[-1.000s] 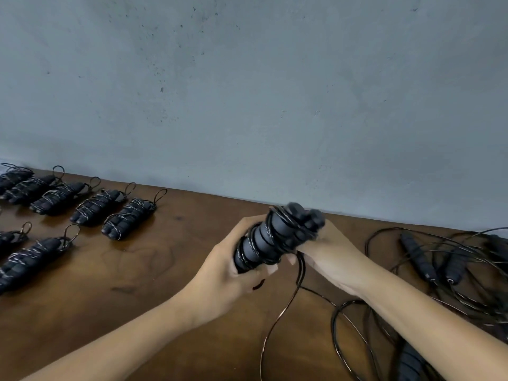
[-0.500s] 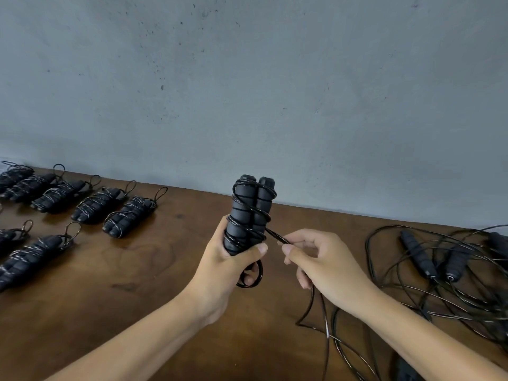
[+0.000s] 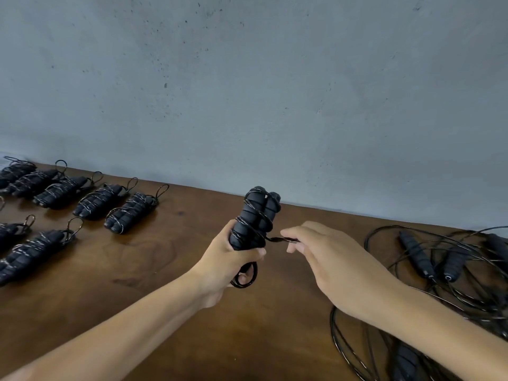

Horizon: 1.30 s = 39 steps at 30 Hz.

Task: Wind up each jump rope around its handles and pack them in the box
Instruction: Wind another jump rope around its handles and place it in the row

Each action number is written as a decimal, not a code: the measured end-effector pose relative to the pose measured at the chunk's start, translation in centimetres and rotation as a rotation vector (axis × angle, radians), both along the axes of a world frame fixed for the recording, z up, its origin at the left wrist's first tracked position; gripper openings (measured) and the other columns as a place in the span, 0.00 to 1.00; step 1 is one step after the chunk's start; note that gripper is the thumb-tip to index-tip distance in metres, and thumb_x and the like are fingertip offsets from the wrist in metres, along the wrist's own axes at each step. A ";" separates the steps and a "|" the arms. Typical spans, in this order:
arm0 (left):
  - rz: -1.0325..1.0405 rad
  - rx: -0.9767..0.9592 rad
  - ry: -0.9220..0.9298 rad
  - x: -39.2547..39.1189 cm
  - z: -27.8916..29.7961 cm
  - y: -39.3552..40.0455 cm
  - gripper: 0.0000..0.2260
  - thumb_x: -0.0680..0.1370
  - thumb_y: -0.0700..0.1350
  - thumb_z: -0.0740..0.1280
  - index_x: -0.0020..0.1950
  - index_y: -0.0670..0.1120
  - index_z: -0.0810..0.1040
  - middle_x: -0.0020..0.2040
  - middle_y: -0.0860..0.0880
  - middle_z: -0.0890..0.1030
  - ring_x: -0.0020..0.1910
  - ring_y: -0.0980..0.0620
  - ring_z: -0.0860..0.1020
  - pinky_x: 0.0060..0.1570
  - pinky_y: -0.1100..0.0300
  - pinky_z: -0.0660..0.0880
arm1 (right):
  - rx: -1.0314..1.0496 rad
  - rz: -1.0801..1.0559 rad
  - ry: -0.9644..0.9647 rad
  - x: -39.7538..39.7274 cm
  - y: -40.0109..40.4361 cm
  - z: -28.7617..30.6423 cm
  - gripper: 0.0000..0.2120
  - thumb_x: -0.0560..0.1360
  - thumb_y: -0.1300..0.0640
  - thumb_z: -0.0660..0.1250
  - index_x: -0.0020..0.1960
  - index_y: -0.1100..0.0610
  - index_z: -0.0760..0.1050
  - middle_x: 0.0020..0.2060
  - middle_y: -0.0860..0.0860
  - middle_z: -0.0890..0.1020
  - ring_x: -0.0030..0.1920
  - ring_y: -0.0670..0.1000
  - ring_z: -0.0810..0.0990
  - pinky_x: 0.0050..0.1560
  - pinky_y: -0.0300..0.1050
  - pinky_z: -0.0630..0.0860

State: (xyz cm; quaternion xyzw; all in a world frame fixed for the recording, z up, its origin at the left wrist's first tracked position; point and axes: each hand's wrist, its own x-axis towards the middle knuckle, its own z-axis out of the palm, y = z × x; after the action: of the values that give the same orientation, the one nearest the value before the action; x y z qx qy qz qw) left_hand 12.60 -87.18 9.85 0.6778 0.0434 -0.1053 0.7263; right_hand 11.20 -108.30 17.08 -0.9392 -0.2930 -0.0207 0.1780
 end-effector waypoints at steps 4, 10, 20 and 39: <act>-0.147 0.100 0.056 0.0 0.5 0.1 0.22 0.77 0.35 0.74 0.66 0.52 0.75 0.46 0.47 0.79 0.39 0.45 0.71 0.31 0.60 0.67 | -0.220 0.144 -0.096 0.6 0.0 2.0 0.27 0.79 0.70 0.56 0.73 0.47 0.66 0.60 0.43 0.74 0.56 0.46 0.75 0.53 0.43 0.75; -0.419 0.206 0.149 -0.1 1.9 0.0 0.21 0.77 0.33 0.73 0.66 0.47 0.73 0.44 0.45 0.77 0.29 0.52 0.70 0.27 0.63 0.67 | -0.415 0.391 -0.402 3.0 0.1 2.6 0.14 0.70 0.69 0.67 0.51 0.53 0.78 0.39 0.47 0.74 0.35 0.49 0.71 0.28 0.43 0.69; -0.741 0.356 0.086 -0.8 3.5 -0.7 0.16 0.78 0.34 0.72 0.60 0.50 0.73 0.42 0.50 0.77 0.35 0.50 0.71 0.29 0.64 0.65 | -0.327 0.763 -0.673 7.0 1.7 4.8 0.11 0.79 0.50 0.65 0.39 0.52 0.76 0.33 0.46 0.72 0.32 0.49 0.70 0.36 0.41 0.67; -0.597 0.666 -0.215 -2.5 4.9 -0.1 0.47 0.74 0.47 0.79 0.76 0.66 0.46 0.51 0.39 0.83 0.47 0.40 0.83 0.51 0.42 0.81 | 0.374 0.346 0.609 7.4 2.6 1.1 0.18 0.69 0.55 0.81 0.47 0.53 0.71 0.37 0.48 0.82 0.36 0.49 0.78 0.42 0.45 0.70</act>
State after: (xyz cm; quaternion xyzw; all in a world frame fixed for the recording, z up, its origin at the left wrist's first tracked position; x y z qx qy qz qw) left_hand 10.08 -87.29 14.76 0.8642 -0.1978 -0.2194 0.4073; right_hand 18.62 -105.72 18.16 -0.7904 -0.3719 0.2362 0.4257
